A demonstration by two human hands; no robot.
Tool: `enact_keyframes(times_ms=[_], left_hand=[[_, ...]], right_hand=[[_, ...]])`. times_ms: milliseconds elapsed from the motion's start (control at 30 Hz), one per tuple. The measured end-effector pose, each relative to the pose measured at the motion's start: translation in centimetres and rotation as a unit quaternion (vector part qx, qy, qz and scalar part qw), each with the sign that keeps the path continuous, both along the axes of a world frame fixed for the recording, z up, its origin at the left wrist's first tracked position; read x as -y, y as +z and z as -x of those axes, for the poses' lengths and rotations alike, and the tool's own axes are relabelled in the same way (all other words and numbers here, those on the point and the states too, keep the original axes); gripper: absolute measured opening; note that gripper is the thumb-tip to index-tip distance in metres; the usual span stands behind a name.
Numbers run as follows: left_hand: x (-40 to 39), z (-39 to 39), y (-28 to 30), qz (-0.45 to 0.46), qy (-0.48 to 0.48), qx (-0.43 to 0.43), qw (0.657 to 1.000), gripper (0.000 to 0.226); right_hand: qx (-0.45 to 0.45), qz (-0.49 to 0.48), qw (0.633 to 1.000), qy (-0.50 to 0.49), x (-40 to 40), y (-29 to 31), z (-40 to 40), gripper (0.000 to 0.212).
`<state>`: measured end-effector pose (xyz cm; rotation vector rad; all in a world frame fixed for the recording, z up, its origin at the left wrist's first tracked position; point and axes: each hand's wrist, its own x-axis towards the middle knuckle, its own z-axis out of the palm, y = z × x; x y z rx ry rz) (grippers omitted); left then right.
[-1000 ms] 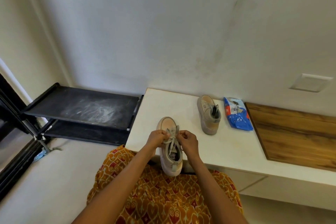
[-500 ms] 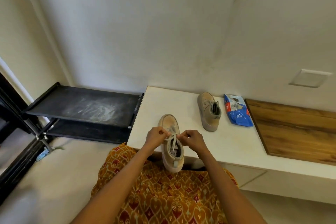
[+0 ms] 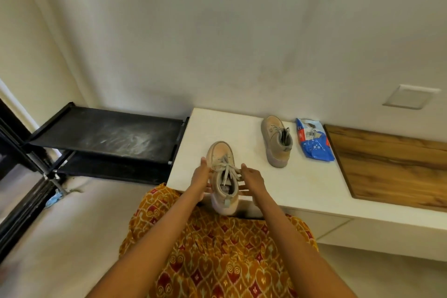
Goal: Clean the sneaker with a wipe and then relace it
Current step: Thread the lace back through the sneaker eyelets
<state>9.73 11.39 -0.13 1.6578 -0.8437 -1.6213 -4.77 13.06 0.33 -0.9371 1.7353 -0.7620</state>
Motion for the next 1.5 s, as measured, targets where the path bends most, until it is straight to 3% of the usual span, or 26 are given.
enact_keyframes(times_ms=[267, 467, 700, 833, 933, 1033, 1100, 1200, 1367, 1500], left_hand=[[4.0, -1.1, -0.4, 0.058, 0.115, -0.156, 0.979, 0.052], [5.4, -0.4, -3.1, 0.051, 0.161, 0.025, 0.985, 0.050], [8.7, -0.6, -3.4, 0.109, 0.192, -0.048, 0.974, 0.050], [10.0, -1.2, -2.1, 0.145, 0.196, -0.082, 0.966, 0.055], [9.9, -1.2, -1.4, 0.162, 0.167, -0.029, 0.972, 0.049], [9.3, -0.9, -0.9, 0.275, 0.113, 0.105, 0.949, 0.045], [9.6, 0.0, -0.3, 0.344, 0.050, 0.181, 0.920, 0.043], [11.1, 3.3, 0.6, 0.373, -0.012, 0.228, 0.899, 0.035], [13.7, 11.7, 1.3, 0.246, -0.116, 0.232, 0.934, 0.055], [14.2, 17.6, 1.0, 0.190, -0.200, 0.229, 0.934, 0.067]], right_hand=[[0.141, 0.048, 0.988, -0.049, 5.1, 0.1, -2.4, 0.020], [0.000, 0.065, 0.997, -0.052, 6.2, -2.6, -5.5, 0.022], [0.070, 0.058, 0.996, -0.021, 11.0, -2.4, -8.1, 0.027], [0.035, 0.085, 0.995, 0.031, 14.4, -2.1, -9.1, 0.024], [0.014, 0.102, 0.994, 0.040, 14.8, -1.7, -8.8, 0.025], [-0.015, 0.139, 0.989, 0.036, 13.7, -1.0, -7.4, 0.029], [-0.104, 0.210, 0.972, 0.021, 12.9, -0.2, -6.0, 0.027], [-0.210, 0.283, 0.936, 0.017, 12.3, 0.7, -2.4, 0.024], [-0.324, 0.298, 0.895, -0.075, 12.7, 2.1, 7.1, 0.028], [-0.291, 0.182, 0.937, -0.071, 13.4, 0.8, 13.6, 0.032]])
